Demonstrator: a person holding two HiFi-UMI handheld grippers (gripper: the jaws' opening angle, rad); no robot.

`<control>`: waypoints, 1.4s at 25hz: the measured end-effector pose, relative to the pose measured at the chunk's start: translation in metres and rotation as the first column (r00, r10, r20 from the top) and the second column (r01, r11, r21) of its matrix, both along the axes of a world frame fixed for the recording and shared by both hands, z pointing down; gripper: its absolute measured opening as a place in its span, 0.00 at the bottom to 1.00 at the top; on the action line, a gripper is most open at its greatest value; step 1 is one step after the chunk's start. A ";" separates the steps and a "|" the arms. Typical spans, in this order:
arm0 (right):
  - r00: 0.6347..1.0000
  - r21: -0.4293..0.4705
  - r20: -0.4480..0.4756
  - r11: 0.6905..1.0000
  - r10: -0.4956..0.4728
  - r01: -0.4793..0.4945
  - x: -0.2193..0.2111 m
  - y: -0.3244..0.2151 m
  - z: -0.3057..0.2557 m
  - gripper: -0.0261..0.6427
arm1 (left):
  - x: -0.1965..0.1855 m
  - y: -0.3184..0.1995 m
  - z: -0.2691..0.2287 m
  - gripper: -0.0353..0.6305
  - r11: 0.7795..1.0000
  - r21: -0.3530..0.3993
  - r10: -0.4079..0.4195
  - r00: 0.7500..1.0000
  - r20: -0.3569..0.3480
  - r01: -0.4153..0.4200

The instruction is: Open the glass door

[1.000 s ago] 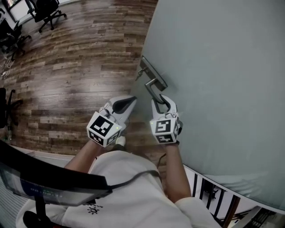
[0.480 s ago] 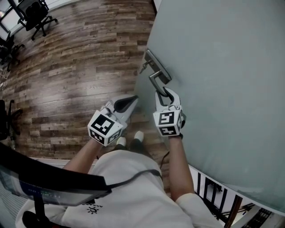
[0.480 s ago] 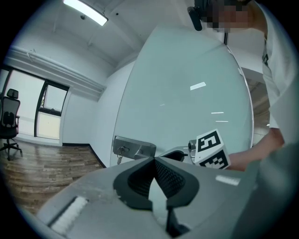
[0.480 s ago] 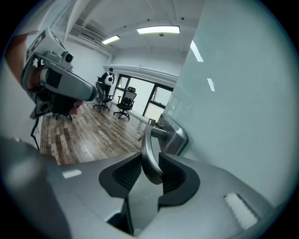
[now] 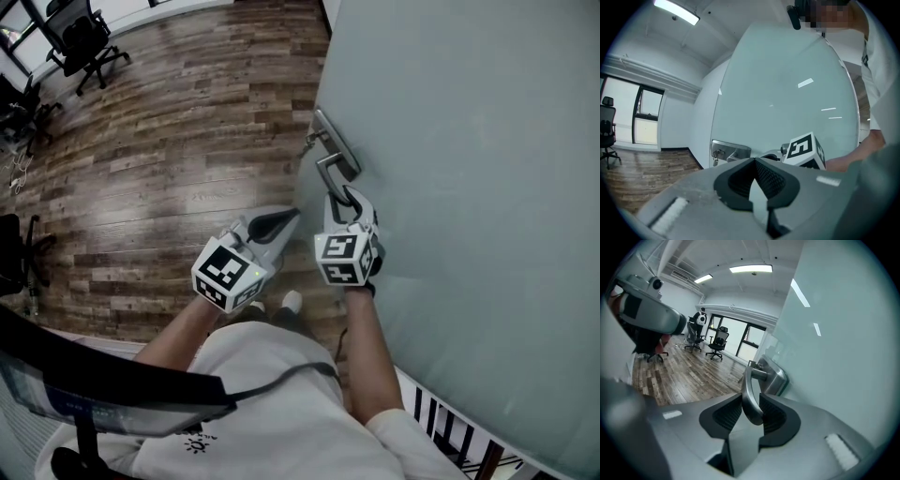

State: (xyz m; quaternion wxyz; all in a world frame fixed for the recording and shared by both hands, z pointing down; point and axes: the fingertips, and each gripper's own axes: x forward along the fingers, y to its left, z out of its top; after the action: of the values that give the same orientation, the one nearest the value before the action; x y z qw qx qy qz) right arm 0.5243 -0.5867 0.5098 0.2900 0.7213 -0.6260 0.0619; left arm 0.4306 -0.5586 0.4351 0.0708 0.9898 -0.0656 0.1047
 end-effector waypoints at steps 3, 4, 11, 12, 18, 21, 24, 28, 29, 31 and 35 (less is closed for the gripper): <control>1.000 0.024 -0.004 0.999 0.027 -0.027 0.002 -0.001 0.004 0.22 | -0.006 0.002 0.007 0.06 1.000 0.000 -0.015 1.000 -0.001 0.015; 0.999 0.032 -0.007 0.999 0.035 -0.035 0.005 -0.002 0.006 0.22 | -0.007 0.002 0.011 0.06 1.000 -0.001 -0.017 1.000 0.002 0.017; 0.997 0.044 0.003 0.996 0.073 -0.073 0.021 -0.008 0.022 0.22 | 0.004 -0.002 0.028 0.06 0.999 0.013 0.052 0.999 0.003 -0.052; 0.997 0.044 0.006 0.996 0.077 -0.078 0.028 -0.009 0.024 0.22 | 0.013 -0.006 0.030 0.06 0.998 0.011 0.067 0.998 0.000 -0.067; 0.992 0.040 0.008 0.991 0.127 -0.127 0.035 -0.009 0.012 0.22 | 0.025 -0.019 0.019 0.06 0.984 0.003 0.177 0.984 -0.017 -0.177; 0.988 0.045 0.000 0.987 0.152 -0.152 0.023 -0.012 0.012 0.22 | 0.011 -0.025 0.019 0.06 0.976 -0.002 0.216 0.976 -0.039 -0.217; 0.985 0.049 0.010 0.984 0.171 -0.171 0.066 -0.013 0.028 0.22 | 0.052 -0.027 0.035 0.06 0.967 -0.005 0.256 0.966 -0.031 -0.257; 0.980 0.049 0.034 0.979 0.197 -0.198 0.139 -0.016 0.039 0.22 | 0.121 -0.035 0.042 0.06 0.959 -0.009 0.282 0.959 -0.005 -0.282; 0.977 0.050 0.035 0.976 0.208 -0.210 0.147 -0.016 0.040 0.22 | 0.128 -0.037 0.043 0.06 0.957 -0.008 0.289 0.957 0.000 -0.289; 0.973 0.045 0.035 0.972 0.227 -0.229 0.158 -0.014 0.041 0.22 | 0.137 -0.038 0.047 0.06 0.954 -0.007 0.299 0.954 0.009 -0.299; 0.969 0.035 0.024 0.968 0.247 -0.248 0.172 -0.003 0.040 0.22 | 0.143 -0.023 0.049 0.05 0.945 -0.007 0.327 0.945 0.015 -0.327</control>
State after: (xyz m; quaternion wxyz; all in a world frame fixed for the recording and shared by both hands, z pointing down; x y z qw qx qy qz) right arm 0.6968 -0.5898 0.5494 0.2602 0.7984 -0.5349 0.0930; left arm 0.5735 -0.5812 0.4843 0.0542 0.9860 0.0989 0.1232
